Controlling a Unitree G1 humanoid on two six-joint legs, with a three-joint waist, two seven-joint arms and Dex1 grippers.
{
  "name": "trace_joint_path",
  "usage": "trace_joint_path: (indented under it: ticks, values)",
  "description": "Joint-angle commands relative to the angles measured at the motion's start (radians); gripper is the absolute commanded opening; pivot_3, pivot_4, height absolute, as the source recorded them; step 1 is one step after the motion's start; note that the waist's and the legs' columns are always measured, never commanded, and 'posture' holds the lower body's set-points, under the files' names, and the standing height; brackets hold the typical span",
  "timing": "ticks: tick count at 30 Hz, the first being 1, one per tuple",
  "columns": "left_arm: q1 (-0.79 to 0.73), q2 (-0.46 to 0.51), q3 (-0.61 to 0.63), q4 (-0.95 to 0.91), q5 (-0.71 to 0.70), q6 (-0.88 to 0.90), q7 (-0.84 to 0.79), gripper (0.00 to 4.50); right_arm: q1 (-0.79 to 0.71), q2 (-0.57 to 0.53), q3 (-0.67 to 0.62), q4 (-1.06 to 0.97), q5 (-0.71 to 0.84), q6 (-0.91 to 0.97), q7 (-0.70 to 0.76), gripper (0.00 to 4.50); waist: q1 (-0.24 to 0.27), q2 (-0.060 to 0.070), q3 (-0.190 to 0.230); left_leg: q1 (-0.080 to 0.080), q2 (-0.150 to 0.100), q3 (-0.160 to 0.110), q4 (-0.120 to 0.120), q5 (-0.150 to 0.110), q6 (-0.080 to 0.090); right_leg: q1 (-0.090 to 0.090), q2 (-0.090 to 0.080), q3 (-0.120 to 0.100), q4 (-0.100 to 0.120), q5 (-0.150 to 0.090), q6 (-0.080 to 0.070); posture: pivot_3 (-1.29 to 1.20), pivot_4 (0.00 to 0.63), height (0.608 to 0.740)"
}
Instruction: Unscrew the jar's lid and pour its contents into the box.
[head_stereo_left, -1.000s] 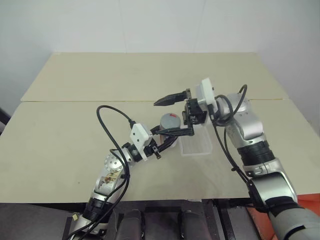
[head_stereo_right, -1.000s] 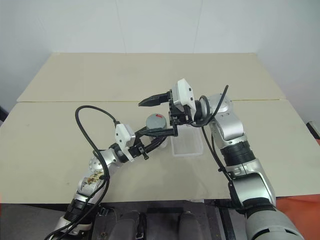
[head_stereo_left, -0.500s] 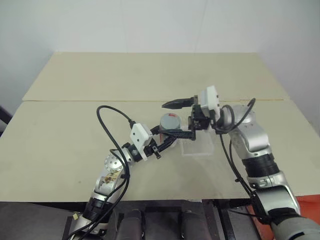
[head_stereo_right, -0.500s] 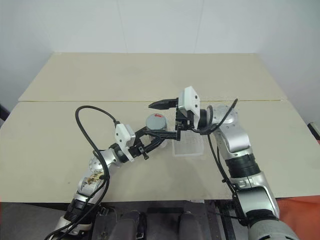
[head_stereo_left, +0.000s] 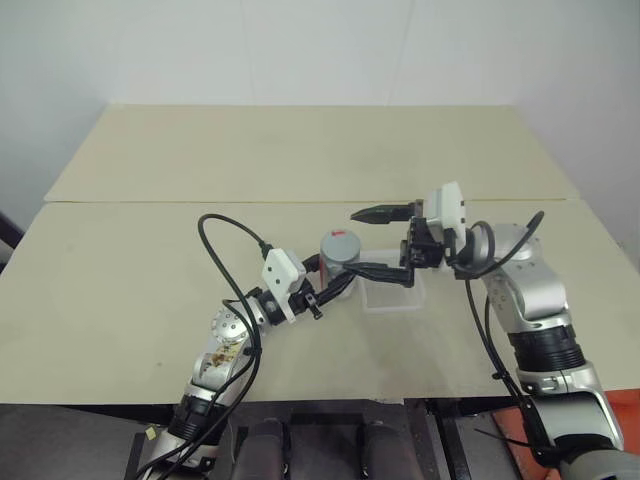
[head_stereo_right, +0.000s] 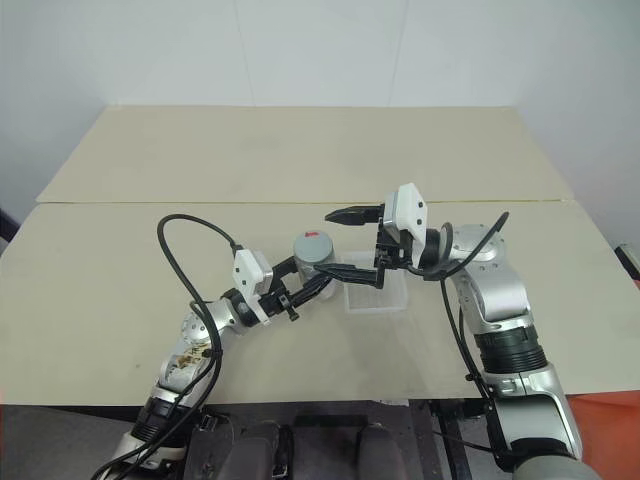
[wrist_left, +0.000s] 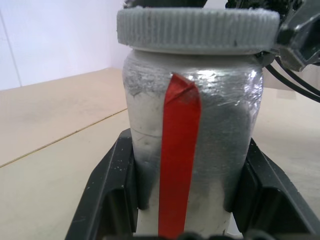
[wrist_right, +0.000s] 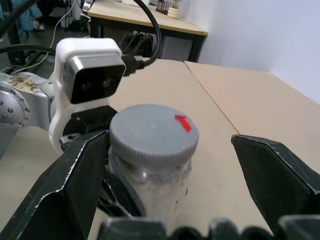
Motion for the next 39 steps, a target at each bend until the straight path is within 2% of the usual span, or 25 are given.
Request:
trace_joint_path:
  ticks: [1, 9, 13, 20, 29, 39]
  values:
    - [-0.016, -0.004, 0.000, -0.015, 0.000, -0.030, -0.007, 1.96, -0.001, -0.020, -0.043, -0.025, 0.009, -0.018, -0.002, 4.48, 0.000, 0.000, 0.000, 0.000, 0.000, 0.000, 0.000, 0.000, 0.000, 0.000, 0.000, 0.000, 0.000, 0.000, 0.000, 0.00, 0.150, 0.740]
    - [-0.007, 0.000, 0.003, -0.026, 0.002, -0.033, 0.001, 1.96, 0.013, -0.053, -0.066, -0.020, 0.017, -0.027, 0.017, 4.48, 0.002, 0.000, 0.000, 0.000, 0.000, 0.000, 0.000, 0.000, 0.000, 0.000, 0.000, 0.000, 0.000, 0.000, 0.000, 0.00, 0.150, 0.740]
    - [-0.006, 0.003, 0.004, -0.027, 0.003, -0.034, 0.004, 1.96, 0.022, -0.064, -0.084, -0.066, 0.073, 0.010, 0.045, 4.48, 0.003, 0.000, 0.000, 0.000, 0.000, 0.000, 0.000, 0.000, 0.000, 0.000, 0.000, 0.000, 0.000, 0.000, 0.000, 0.00, 0.150, 0.740]
    - [-0.011, 0.001, 0.000, -0.026, 0.006, -0.037, 0.009, 1.96, 0.014, 0.014, -0.035, -0.179, 0.092, 0.071, -0.044, 4.48, -0.001, 0.000, 0.000, 0.000, 0.000, 0.000, 0.000, 0.000, 0.000, 0.000, 0.000, 0.000, 0.000, 0.000, 0.000, 0.00, 0.150, 0.740]
    - [-0.014, -0.007, -0.001, -0.021, 0.011, -0.043, 0.014, 1.96, -0.036, 0.117, 0.014, -0.107, 0.005, 0.060, -0.150, 4.48, 0.004, 0.000, 0.000, 0.000, 0.000, 0.000, 0.000, 0.000, 0.000, 0.000, 0.000, 0.000, 0.000, 0.000, 0.000, 0.00, 0.150, 0.740]
    - [-0.010, -0.011, 0.003, -0.022, 0.015, -0.049, 0.019, 1.96, -0.033, 0.088, 0.004, -0.064, -0.024, 0.048, -0.136, 4.48, 0.005, 0.000, 0.000, 0.000, 0.000, 0.000, 0.000, 0.000, 0.000, 0.000, 0.000, 0.000, 0.000, 0.000, 0.000, 0.00, 0.150, 0.740]
